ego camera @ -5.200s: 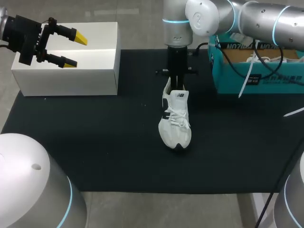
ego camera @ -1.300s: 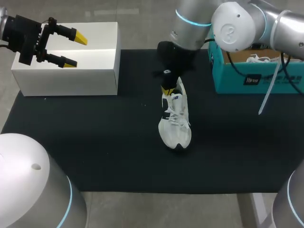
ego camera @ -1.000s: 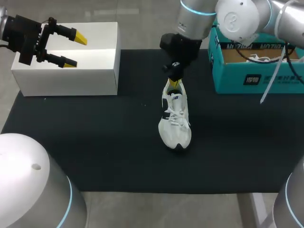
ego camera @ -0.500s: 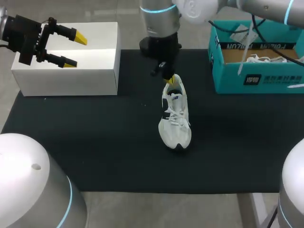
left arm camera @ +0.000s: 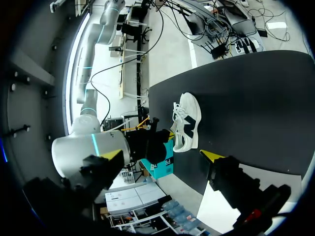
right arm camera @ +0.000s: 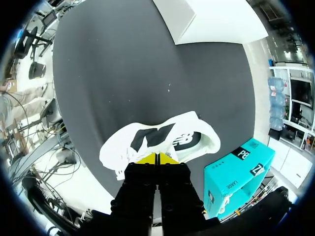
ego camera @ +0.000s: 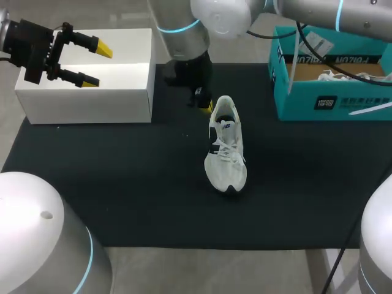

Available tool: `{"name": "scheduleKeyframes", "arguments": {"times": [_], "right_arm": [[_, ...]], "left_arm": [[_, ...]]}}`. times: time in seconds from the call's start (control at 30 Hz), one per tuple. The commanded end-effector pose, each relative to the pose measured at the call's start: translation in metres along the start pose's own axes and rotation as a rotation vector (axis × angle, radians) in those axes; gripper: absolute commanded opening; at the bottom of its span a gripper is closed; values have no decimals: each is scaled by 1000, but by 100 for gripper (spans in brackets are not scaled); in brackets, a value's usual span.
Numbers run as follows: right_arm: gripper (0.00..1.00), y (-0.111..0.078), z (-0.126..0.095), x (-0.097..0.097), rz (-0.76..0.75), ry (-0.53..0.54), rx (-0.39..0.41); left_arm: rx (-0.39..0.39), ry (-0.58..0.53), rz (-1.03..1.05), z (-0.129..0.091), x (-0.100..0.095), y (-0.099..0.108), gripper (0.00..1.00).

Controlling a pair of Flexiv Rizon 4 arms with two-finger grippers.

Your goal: Take the shoe out of the shoebox, open the shoe tongue, remove and reinsert the insole, then place the shoe into the shoebox

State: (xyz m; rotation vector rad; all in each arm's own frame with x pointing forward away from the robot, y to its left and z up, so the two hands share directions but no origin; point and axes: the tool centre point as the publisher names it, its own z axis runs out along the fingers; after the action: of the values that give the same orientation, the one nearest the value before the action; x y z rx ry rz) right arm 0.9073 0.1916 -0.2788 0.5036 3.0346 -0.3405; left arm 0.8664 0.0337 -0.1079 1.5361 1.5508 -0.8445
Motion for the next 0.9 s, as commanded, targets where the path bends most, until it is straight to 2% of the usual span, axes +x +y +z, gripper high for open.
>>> {"name": "scheduleKeyframes", "arguments": {"times": [0.03, 0.4, 0.47, 0.77, 0.83, 0.87, 0.9], "right_arm": [[0, -11, 5, -3, -2, 10, -125], [0, -11, 5, -3, -2, 10, -125], [0, -12, 7, -9, -29, 20, -157], [0, -19, 16, -47, -45, 13, -169], [0, -17, 17, -55, -63, -2, -150], [17, -16, 18, -59, -67, -4, -153], [28, -15, 19, -63, -74, -1, -160]], "left_arm": [[3, 4, 0, -1, 0, 1, 100], [3, 4, 0, -1, 0, 1, 100], [3, 4, 0, -1, 0, 1, 100], [3, 4, 0, -1, 0, 1, 100], [3, 4, 0, -1, 0, 1, 100], [3, 4, 0, -1, 0, 1, 100], [3, 4, 0, -1, 0, 1, 100]]}}
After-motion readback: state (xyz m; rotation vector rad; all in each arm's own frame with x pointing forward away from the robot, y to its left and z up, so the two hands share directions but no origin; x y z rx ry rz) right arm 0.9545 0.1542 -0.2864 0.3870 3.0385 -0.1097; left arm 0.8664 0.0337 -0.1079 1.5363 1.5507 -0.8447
